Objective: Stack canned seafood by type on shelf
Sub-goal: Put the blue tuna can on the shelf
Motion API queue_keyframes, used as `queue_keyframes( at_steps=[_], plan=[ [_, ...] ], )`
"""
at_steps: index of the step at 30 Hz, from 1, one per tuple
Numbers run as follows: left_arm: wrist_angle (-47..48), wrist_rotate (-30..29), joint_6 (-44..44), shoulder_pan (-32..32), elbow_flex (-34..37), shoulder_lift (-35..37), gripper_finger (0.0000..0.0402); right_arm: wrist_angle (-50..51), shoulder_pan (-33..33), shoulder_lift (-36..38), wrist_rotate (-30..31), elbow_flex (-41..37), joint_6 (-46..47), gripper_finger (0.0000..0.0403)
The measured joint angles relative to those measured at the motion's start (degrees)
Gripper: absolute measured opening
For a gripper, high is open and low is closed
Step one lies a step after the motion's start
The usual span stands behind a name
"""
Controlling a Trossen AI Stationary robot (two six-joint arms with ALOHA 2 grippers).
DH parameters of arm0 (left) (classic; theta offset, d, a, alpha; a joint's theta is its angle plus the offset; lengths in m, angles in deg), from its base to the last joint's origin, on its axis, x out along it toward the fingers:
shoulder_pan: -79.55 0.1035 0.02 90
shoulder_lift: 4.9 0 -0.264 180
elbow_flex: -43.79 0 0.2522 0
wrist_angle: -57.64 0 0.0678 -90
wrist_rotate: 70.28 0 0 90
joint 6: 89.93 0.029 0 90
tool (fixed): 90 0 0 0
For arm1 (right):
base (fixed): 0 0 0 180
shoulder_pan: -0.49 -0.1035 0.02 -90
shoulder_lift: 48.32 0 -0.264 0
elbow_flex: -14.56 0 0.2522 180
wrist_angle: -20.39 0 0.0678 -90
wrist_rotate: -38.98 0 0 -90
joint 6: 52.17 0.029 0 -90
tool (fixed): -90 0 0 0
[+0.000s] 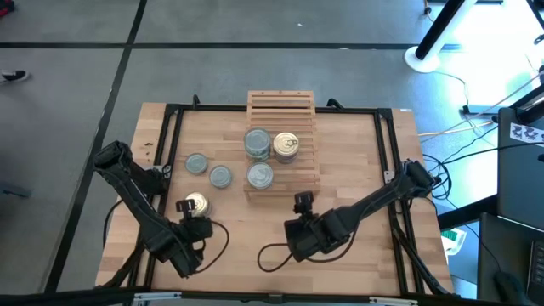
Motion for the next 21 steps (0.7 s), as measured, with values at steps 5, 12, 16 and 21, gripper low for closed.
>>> queue_keyframes(
  at_steps=[5,12,16,21],
  plan=[
    [0.1,0.0,-3.0,0.0,0.0,0.0,0.0031,-10.9,0.0,0.0,0.6,-5.1,0.2,0.0232],
    [0.4,0.0,-3.8,0.0,0.0,0.0,0.011,-32.5,0.1,0.0,0.6,-10.6,-1.6,0.0232],
    [0.3,-0.3,-4.0,0.0,1.5,0.0,0.0136,-38.4,0.1,0.0,-2.0,-11.9,-3.1,0.0232],
    [-0.1,-0.3,-6.2,0.0,6.5,0.0,0.0145,-42.2,0.1,0.0,-4.8,-13.0,-3.3,0.0232]
  ],
)
